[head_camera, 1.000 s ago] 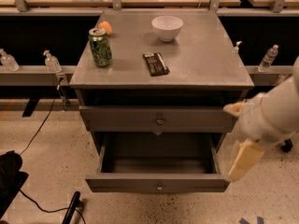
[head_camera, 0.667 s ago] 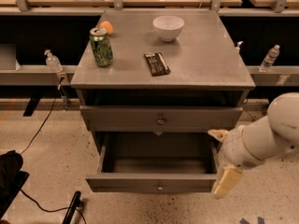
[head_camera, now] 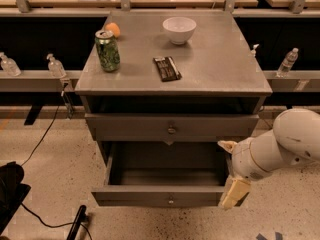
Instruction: Close middle drawer
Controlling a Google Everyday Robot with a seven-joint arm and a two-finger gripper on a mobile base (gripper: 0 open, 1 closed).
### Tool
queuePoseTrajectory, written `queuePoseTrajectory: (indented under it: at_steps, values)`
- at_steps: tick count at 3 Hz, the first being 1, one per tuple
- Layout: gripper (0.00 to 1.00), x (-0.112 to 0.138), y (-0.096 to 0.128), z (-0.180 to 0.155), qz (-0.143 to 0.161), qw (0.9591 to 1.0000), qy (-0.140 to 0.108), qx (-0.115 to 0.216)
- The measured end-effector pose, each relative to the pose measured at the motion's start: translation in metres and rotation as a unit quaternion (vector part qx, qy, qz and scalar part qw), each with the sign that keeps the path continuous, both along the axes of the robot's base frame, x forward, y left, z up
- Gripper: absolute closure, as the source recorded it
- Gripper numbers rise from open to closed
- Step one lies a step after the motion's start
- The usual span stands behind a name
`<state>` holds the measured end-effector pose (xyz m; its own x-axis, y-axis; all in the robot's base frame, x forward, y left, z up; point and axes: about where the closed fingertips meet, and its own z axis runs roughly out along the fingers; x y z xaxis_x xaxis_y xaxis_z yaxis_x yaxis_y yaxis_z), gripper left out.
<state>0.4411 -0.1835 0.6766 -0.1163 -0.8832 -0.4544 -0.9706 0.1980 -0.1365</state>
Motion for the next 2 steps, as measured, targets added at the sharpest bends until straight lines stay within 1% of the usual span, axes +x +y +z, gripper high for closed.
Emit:
queuePoseTrajectory:
  at_steps: [1, 2]
  values:
    - [0.00, 0.006, -0.025, -0.045, -0.004, 0.9999, -0.005, 0.008]
    - [0.00, 0.023, -0.048, -0.110, 0.012, 0.9987, -0.042, 0.026]
